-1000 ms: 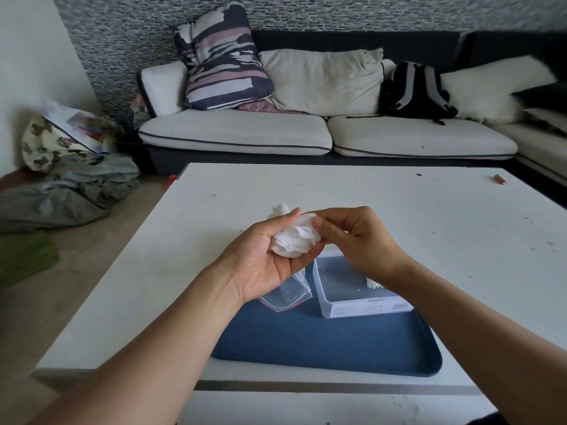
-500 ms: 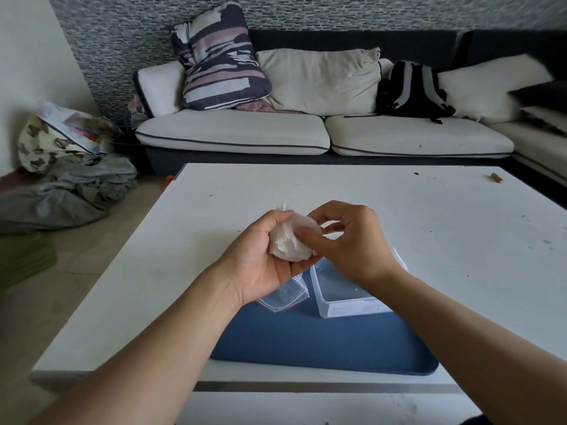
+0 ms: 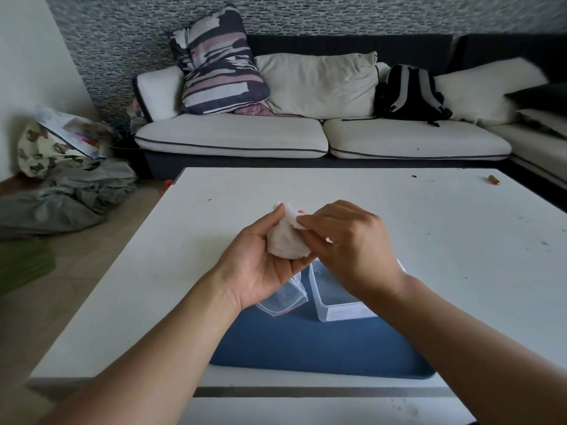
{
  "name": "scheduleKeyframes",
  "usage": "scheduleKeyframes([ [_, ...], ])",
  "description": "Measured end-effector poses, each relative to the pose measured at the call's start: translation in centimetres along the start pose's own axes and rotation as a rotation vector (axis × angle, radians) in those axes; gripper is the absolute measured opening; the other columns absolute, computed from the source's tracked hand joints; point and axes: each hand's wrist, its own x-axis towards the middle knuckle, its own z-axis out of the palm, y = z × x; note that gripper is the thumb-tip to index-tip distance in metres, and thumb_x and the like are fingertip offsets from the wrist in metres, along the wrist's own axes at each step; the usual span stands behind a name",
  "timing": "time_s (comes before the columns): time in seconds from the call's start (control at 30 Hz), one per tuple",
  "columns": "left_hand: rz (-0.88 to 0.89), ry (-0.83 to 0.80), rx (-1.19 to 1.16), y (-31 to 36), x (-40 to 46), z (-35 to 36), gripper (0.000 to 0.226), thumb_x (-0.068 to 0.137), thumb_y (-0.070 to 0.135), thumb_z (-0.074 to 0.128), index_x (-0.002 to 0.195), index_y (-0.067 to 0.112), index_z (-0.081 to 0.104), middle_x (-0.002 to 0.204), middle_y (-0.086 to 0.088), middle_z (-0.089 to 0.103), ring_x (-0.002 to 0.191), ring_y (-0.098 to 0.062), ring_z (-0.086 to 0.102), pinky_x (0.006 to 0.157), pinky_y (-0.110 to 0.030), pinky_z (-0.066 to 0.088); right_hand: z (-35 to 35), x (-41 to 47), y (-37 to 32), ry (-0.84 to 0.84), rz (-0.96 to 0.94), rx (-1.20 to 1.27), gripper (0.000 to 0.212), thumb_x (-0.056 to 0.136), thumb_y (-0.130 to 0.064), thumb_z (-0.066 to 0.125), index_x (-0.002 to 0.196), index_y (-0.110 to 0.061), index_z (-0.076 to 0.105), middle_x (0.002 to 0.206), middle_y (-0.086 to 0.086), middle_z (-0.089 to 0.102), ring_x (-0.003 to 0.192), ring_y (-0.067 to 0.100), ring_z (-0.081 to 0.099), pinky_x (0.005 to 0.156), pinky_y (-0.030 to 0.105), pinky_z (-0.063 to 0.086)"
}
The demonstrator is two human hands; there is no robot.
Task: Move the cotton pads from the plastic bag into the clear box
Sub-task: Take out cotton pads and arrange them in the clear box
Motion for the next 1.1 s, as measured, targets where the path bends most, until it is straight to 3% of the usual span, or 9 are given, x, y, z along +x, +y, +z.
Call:
scheduleKeyframes([
  [0.13,0.008,-0.008,-0.006,0.1,0.1,-0.3,0.046,0.097,0.035,0.054,0.133,0.007,0.052,0.11,-0.013,0.067,0.09,-0.023,0.072,0.079,-0.036,0.062,0.1,0.0,-0.3,-0.072,0.02,0.055,0.011,0.09,-0.019,0.07,0.094,-0.016,0.08,0.081,0.001,0.071,0.07,0.027,0.063,0.057,0.036,0.053],
  [0.27,-0.005,-0.017,-0.042,0.4,-0.2,-0.2,0.036,0.101,0.035,0.05,0.113,0.003,0.06,0.097,-0.014,0.069,0.079,-0.022,0.071,0.073,-0.034,0.062,-0.2,0.1,-0.2,-0.162,-0.011,0.085,0.022,0.096,-0.028,0.063,0.104,-0.015,0.078,0.094,0.001,0.073,0.082,0.028,0.065,0.064,0.039,0.054],
  [0.4,-0.005,-0.031,-0.062,0.6,-0.4,-0.4,0.035,0.098,0.035,0.053,0.107,0.003,0.061,0.096,-0.012,0.067,0.078,-0.019,0.068,0.069,-0.032,0.061,-0.3,0.1,-0.3,-0.238,-0.02,0.103,0.033,0.098,-0.038,0.054,0.109,-0.016,0.077,0.102,0.001,0.072,0.091,0.029,0.066,0.069,0.04,0.055],
  [0.6,0.003,-0.057,-0.02,0.6,-0.8,-0.2,0.024,0.091,0.023,0.057,0.098,0.001,0.064,0.089,-0.013,0.067,0.073,-0.021,0.07,0.063,-0.029,0.059,-0.5,0.1,-0.5,-0.251,-0.003,0.095,0.034,0.097,-0.038,0.054,0.105,-0.015,0.077,0.097,0.002,0.073,0.084,0.029,0.065,0.066,0.039,0.055],
  [0.7,-0.009,-0.083,-0.028,0.7,-0.8,-0.4,0.029,0.086,0.011,0.063,0.111,0.0,0.058,0.097,-0.015,0.067,0.083,-0.026,0.072,0.076,-0.034,0.061,-0.5,0.1,-0.5,-0.26,0.047,0.116,0.029,0.098,-0.034,0.053,0.098,-0.016,0.076,0.087,0.002,0.073,0.077,0.027,0.064,0.064,0.039,0.054],
  [0.8,-0.016,-0.116,-0.068,0.8,-0.7,-0.6,0.052,0.076,0.005,0.074,0.123,0.001,0.053,0.104,-0.018,0.068,0.095,-0.029,0.07,0.084,-0.04,0.061,-0.7,0.2,-0.4,-0.255,0.127,0.226,0.03,0.099,-0.031,0.052,0.087,-0.014,0.074,0.081,-0.002,0.072,0.077,0.009,0.06,0.067,0.037,0.052],
  [0.87,-0.018,-0.112,-0.057,0.7,-0.8,-0.4,0.045,0.082,0.006,0.066,0.124,0.001,0.052,0.103,-0.018,0.069,0.093,-0.028,0.071,0.085,-0.04,0.061,-0.8,0.2,-0.3,-0.262,0.16,0.281,0.03,0.099,-0.028,0.053,0.083,-0.012,0.072,0.079,-0.003,0.071,0.074,0.001,0.054,0.069,0.035,0.051],
  [1.0,-0.003,-0.076,-0.027,0.5,-1.0,0.2,0.029,0.086,0.011,0.055,0.112,-0.001,0.06,0.1,-0.021,0.072,0.087,-0.029,0.075,0.088,-0.037,0.058,-1.0,0.1,-0.2,-0.262,0.23,0.357,0.026,0.099,-0.022,0.056,0.092,-0.007,0.075,0.08,0.004,0.073,0.072,0.023,0.063,0.069,0.029,0.05],
  [1.1,0.001,-0.045,-0.015,0.4,-0.8,0.2,0.025,0.084,0.011,0.059,0.103,-0.003,0.068,0.102,-0.02,0.07,0.089,-0.028,0.073,0.088,-0.037,0.058,-1.0,0.1,0.0,-0.24,0.277,0.399,0.024,0.098,-0.02,0.056,0.093,-0.006,0.075,0.08,0.008,0.074,0.072,0.027,0.065,0.07,0.023,0.052],
])
